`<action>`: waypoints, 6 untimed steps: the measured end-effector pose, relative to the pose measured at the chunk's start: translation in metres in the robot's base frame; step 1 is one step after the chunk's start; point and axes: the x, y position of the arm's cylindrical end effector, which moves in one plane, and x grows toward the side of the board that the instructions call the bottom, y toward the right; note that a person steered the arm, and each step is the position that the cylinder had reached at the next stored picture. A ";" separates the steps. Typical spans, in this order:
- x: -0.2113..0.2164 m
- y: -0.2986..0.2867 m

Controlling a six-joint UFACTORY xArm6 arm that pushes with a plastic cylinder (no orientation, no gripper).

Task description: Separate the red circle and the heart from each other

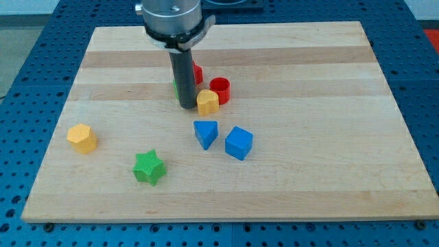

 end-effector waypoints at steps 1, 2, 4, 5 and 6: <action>-0.024 0.027; -0.025 0.093; 0.046 0.004; 0.047 -0.020; 0.038 -0.020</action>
